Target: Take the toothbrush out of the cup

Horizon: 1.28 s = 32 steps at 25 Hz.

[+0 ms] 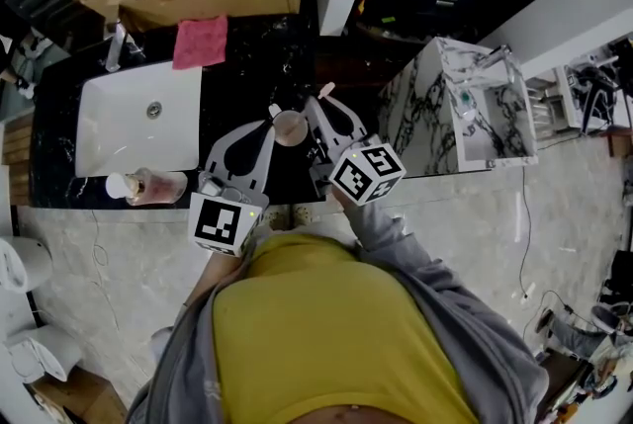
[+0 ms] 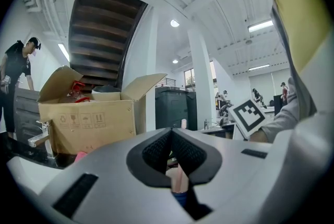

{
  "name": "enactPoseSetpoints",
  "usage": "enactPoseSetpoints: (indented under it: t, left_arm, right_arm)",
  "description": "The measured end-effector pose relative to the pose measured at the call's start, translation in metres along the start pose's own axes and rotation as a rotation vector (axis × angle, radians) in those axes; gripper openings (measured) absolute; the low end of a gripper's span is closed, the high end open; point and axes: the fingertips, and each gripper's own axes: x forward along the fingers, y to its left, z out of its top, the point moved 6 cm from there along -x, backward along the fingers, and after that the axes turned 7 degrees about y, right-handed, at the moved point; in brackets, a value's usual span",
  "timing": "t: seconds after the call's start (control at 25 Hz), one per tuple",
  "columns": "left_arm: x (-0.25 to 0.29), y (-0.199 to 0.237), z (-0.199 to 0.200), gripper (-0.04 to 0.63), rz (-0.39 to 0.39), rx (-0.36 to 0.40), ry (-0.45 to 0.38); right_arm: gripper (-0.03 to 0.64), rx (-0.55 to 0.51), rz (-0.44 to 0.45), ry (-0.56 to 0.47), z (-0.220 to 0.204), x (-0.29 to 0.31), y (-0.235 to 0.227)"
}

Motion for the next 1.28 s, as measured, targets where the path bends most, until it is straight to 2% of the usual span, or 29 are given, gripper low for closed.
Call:
enactPoseSetpoints:
  t: [0.28,0.52,1.0,1.28]
  left_arm:
    - [0.0,0.002,0.004,0.003,0.02,-0.003,-0.011]
    - [-0.001,0.008,0.013,0.003,0.058,0.011,-0.008]
    - [-0.012,0.012,0.048,0.003,0.106,0.038,-0.031]
    - [-0.016,0.014,0.06,0.002,0.12,0.043,-0.046]
  right_arm:
    - [0.026,-0.177,-0.027,0.003,0.041,-0.01,0.028]
    - [0.026,-0.332,-0.077,-0.035,0.074,-0.024,0.055]
    - [0.026,-0.473,-0.203,-0.088,0.104,-0.047,0.079]
    - [0.025,-0.493,-0.216,-0.094,0.105,-0.05,0.083]
